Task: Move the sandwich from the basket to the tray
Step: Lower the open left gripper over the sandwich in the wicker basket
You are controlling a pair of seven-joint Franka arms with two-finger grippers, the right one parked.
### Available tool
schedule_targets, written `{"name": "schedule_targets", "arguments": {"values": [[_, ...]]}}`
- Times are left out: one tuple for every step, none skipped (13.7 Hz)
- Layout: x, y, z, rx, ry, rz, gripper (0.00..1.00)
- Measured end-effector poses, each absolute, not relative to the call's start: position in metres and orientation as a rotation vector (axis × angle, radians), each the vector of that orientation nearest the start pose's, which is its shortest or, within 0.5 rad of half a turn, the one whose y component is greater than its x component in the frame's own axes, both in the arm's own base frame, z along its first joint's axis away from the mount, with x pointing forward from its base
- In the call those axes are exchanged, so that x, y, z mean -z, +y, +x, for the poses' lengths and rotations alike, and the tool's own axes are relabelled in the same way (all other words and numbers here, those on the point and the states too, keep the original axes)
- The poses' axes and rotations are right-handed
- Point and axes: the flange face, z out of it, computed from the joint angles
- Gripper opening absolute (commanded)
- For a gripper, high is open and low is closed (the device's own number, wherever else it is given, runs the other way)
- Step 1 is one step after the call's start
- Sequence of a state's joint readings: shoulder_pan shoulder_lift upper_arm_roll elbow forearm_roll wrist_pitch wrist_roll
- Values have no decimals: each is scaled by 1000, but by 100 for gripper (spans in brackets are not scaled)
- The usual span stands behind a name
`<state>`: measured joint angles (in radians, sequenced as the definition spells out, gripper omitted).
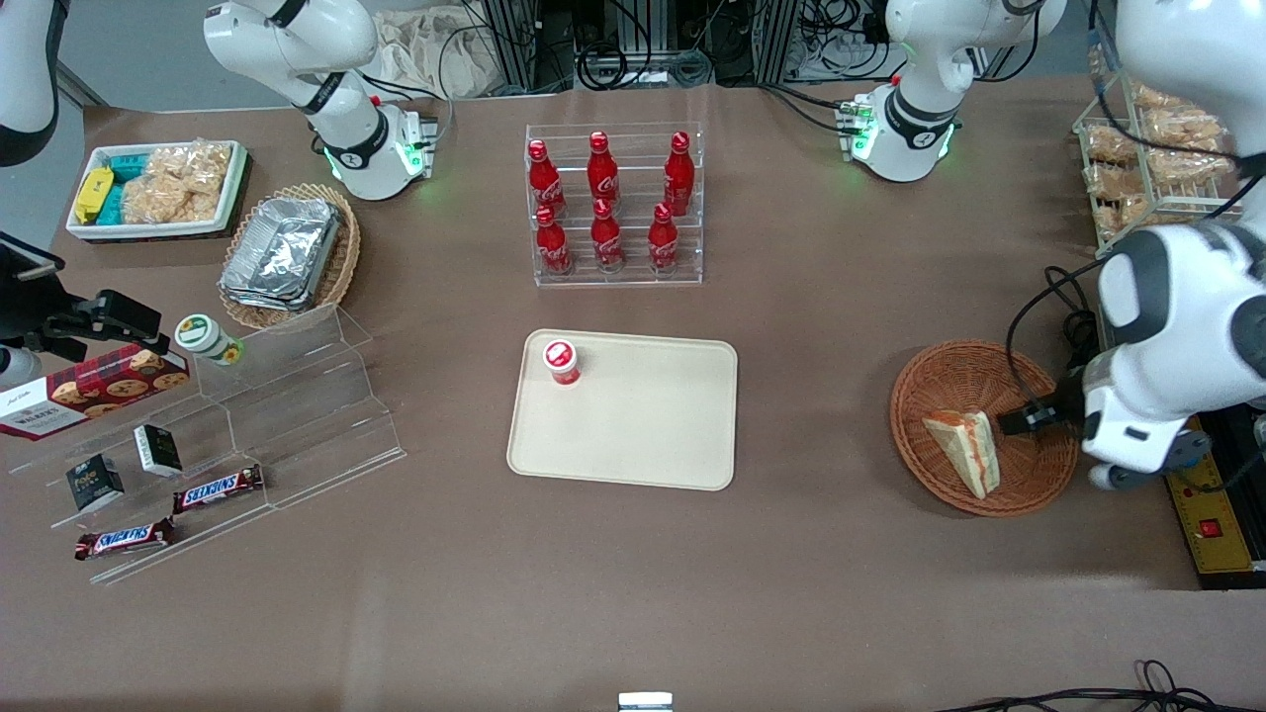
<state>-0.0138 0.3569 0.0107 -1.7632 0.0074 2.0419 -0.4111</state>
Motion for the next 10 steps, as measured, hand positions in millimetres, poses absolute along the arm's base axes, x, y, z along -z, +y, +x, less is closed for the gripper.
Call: {"name": "schedule_targets", "arguments": {"values": [[-339,-6,641,-122,-637,-3046,100],[-323,-9,644,-124,-656,-3040,100],[-309,-10,647,-122,-671,-3037,100],[-295,-11,649,-119,-680,-3035,100],[-282,-12,650,-121,-686,-3033,100],[-270,-14,650,-132,-687,-3030,100],[-259,-15,650,-148,-686,-3027,90],[-251,-16,649,-163,-684,-3023,69],[-247,-17,648,-173,-681,-3020,48],[-245,-17,648,-177,-679,-3019,30]]}}
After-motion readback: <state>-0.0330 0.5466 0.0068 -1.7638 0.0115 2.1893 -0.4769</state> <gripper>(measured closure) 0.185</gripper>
